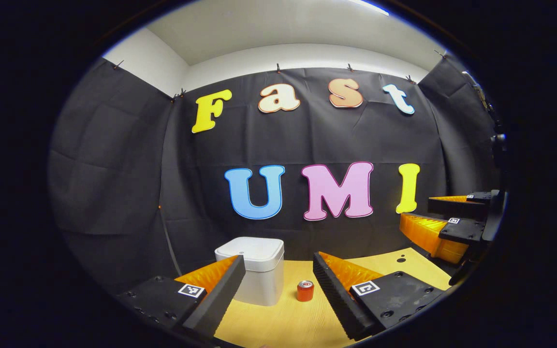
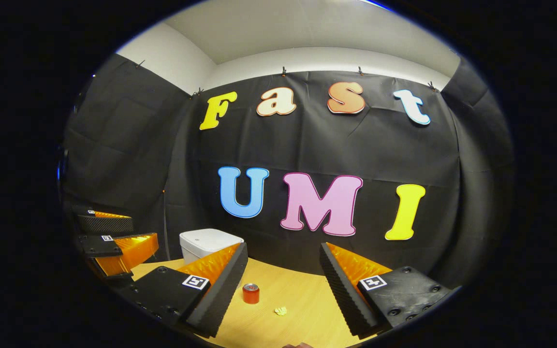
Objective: Press the lid of the desktop garbage bin to open it, pick up the crumpled paper on the desktop and throw it into the bin, then pick up the pop can on the desktop and drop it into the bin, and finally close the garbage bin lid.
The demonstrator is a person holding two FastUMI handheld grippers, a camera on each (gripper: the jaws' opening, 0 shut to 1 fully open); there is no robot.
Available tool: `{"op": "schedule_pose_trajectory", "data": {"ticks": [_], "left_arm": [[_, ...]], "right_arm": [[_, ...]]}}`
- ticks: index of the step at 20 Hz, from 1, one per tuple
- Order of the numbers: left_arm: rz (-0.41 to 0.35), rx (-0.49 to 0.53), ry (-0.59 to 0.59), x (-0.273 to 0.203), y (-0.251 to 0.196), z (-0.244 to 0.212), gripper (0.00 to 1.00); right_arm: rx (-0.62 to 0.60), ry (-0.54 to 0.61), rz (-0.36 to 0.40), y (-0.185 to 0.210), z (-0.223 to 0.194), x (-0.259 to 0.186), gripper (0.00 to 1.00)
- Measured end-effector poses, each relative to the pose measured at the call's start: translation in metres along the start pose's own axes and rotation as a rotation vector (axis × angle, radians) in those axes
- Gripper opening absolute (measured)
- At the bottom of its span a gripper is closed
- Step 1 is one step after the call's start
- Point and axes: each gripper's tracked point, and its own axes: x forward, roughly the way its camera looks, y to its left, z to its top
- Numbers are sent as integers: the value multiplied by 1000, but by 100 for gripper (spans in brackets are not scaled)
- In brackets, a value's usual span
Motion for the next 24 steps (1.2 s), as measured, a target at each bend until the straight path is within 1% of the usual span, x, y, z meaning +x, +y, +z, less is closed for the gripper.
{"op": "schedule_pose_trajectory", "data": {"ticks": [4, 6, 8, 12, 15, 18, 21, 24], "left_arm": [[-13, -17, 4, 1, 2, -6, 94], [-36, -40, 17, 5, 0, -14, 95], [-58, -35, 27, 9, 1, -23, 94], [-115, -20, 63, 21, 7, -46, 95], [-132, -24, 68, 29, 20, -55, 95], [-141, -39, 66, 37, 28, -61, 95], [-138, -52, 78, 52, 27, -72, 95], [-152, -14, 74, 73, 14, -81, 95]], "right_arm": [[0, 4, -11, -3, 1, 2, 96], [-4, 8, -24, -8, 2, 4, 96], [-14, 17, -50, -16, 0, 6, 97], [-25, 57, -109, -32, -16, 8, 96], [-32, 108, -137, -39, -34, 14, 96], [-28, 141, -144, -36, -45, 26, 96], [-4, 153, -119, -27, -52, 41, 97], [-20, 161, -92, -28, -62, 59, 96]]}}
